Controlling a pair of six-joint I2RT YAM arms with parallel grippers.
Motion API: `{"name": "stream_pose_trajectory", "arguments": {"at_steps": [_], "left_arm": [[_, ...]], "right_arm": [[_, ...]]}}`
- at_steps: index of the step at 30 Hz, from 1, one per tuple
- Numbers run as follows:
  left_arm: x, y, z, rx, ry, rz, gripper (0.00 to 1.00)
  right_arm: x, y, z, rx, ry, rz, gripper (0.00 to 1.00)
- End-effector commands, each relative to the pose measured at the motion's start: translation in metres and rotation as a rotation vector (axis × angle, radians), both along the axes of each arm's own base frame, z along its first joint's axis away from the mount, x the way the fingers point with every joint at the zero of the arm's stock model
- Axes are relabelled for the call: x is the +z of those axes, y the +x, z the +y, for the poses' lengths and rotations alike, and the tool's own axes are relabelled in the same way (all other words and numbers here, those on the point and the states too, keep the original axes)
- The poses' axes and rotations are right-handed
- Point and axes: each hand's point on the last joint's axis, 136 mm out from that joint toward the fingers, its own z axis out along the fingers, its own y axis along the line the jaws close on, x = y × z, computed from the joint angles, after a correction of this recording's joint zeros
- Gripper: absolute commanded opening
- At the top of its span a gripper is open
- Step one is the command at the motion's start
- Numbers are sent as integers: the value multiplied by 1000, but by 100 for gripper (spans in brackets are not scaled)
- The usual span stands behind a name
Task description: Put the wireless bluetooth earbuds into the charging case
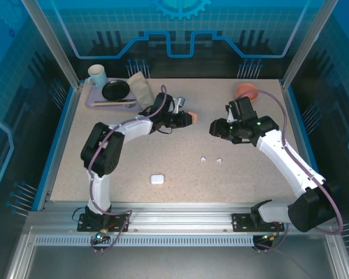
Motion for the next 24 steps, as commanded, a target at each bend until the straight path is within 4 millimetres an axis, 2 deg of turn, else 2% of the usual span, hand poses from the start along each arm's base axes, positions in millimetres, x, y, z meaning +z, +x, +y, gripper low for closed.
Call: {"name": "stream_pose_trajectory", "arguments": {"at_steps": [1,3,7,9,14,17,18,20,23,24], "left_arm": [[-30,-11,-1,30,12,265,0],[-41,-6,1,49,33,319,1],[-57,1,8,68,97,396,12],[-63,3,13,70,138,418,13],[-82,7,30,89,188,481,28],[-85,10,40,100,211,491,41],[-84,12,44,101,217,486,51],[-78,13,49,98,229,479,62],[-60,19,59,105,242,442,93],[-49,21,64,113,241,421,98]], "right_arm": [[5,4,-1,-47,19,-50,52],[0,2,0,-46,13,-44,52],[-9,-1,6,-34,-1,-30,52],[-12,-2,9,-29,-8,-26,53],[-17,-3,17,-11,-32,-20,58],[-19,-5,21,2,-46,-17,63],[-19,-5,23,8,-48,-20,64],[-18,-7,27,20,-51,-21,65],[-16,-14,33,41,-67,-28,66],[-16,-17,35,47,-78,-28,68]]}}
